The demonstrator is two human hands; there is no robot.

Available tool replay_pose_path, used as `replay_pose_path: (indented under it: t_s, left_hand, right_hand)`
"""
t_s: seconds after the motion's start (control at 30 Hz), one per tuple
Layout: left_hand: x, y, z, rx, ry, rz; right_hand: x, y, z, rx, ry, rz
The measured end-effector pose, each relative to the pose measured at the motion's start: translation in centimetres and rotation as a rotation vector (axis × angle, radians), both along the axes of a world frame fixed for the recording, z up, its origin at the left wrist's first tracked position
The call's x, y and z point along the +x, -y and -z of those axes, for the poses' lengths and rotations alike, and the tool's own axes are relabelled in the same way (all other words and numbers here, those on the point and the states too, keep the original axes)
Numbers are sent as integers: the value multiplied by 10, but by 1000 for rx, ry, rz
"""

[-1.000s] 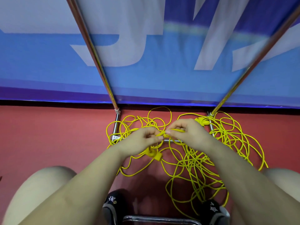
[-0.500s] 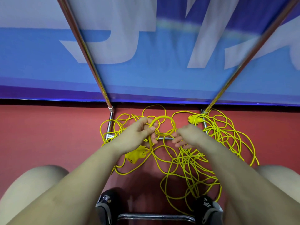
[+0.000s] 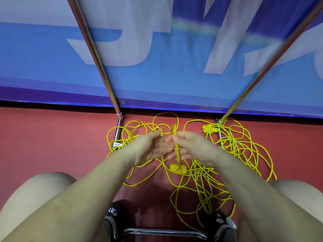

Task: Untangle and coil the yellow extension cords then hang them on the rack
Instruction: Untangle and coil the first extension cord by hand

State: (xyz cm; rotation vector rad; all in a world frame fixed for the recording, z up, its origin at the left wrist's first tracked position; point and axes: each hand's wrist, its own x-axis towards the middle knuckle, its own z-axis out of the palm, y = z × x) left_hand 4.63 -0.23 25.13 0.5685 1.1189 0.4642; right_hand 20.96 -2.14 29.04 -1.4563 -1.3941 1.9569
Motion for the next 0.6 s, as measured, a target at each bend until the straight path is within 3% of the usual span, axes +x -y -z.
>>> replay_pose_path:
  t_s: [0.13,0.33,0.43,0.6]
  left_hand:
    - [0,-5,-5,-117,171,-120]
    - [5,-9,-13,-60,243,-333]
    - [4,-6,-19,33,255,-242]
    - [8,12,-19,174,162,218]
  right_hand:
    - [-6,10,0,122,152,-255]
    - [0,7,18,130,269,-302]
    - [2,-4,18,-125,149,-38]
    - [12,-17,16,-412,-201,422]
